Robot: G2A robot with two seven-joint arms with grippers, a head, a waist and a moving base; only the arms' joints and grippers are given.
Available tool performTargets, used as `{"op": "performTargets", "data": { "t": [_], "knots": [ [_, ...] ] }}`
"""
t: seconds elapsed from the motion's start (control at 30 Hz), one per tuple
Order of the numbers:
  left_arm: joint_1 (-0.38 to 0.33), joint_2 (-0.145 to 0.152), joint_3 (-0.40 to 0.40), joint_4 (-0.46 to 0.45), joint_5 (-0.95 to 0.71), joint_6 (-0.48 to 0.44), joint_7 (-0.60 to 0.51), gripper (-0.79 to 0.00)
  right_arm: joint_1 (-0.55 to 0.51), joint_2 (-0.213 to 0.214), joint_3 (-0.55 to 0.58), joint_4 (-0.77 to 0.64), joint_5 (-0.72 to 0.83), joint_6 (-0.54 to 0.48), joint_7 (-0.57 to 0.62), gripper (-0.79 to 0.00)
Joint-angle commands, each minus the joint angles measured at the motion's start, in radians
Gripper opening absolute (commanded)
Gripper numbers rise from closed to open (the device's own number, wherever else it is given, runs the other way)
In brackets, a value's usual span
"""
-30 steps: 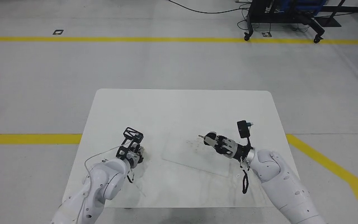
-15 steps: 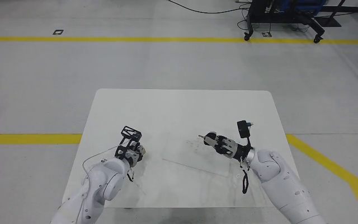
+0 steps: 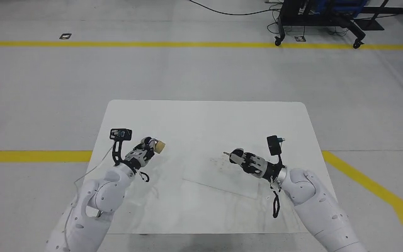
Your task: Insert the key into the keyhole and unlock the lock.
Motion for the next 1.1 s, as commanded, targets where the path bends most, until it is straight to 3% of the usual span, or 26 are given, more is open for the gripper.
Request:
{"op": "performTargets", "data": {
  "t": [0.0,0.13,0.3,0.4,0.47,0.83,0.93,1.07],
  "knots": [
    [0.000,-0.001,0.001,-0.002,-0.016,-0.015,0.006,-0.785,0.000,0.000,0.000,0.000,0.000,0.000,0.000,-0.785],
    [-0.034,-0.011,-0.006,0.058,-0.220,-0.072,-0.045,-0.785,-0.008,-0.002,-0.014,-0.039,-0.017,0.029,0.004,-0.785],
    [-0.139,-0.034,0.029,0.228,-0.621,-0.203,-0.172,-0.785,-0.020,-0.012,-0.065,-0.114,-0.056,0.076,-0.013,-0.785],
    [-0.204,-0.045,0.075,0.288,-0.679,-0.266,-0.231,-0.785,0.002,-0.021,-0.104,-0.131,-0.090,0.114,-0.010,-0.785],
    [-0.234,-0.049,0.100,0.298,-0.630,-0.290,-0.235,-0.785,0.016,-0.027,-0.128,-0.156,-0.117,0.147,-0.010,-0.785],
    [-0.218,-0.050,0.099,0.303,-0.669,-0.260,-0.246,-0.785,0.022,-0.028,-0.142,-0.186,-0.152,0.179,0.008,-0.785],
    [-0.221,-0.055,0.095,0.337,-0.889,-0.214,-0.366,-0.785,0.020,-0.030,-0.151,-0.189,-0.149,0.191,0.007,-0.785],
    [-0.311,-0.069,0.112,0.455,-1.119,-0.095,-0.507,-0.785,0.057,-0.047,-0.199,-0.167,-0.104,0.236,-0.026,-0.785]
  ]
}}
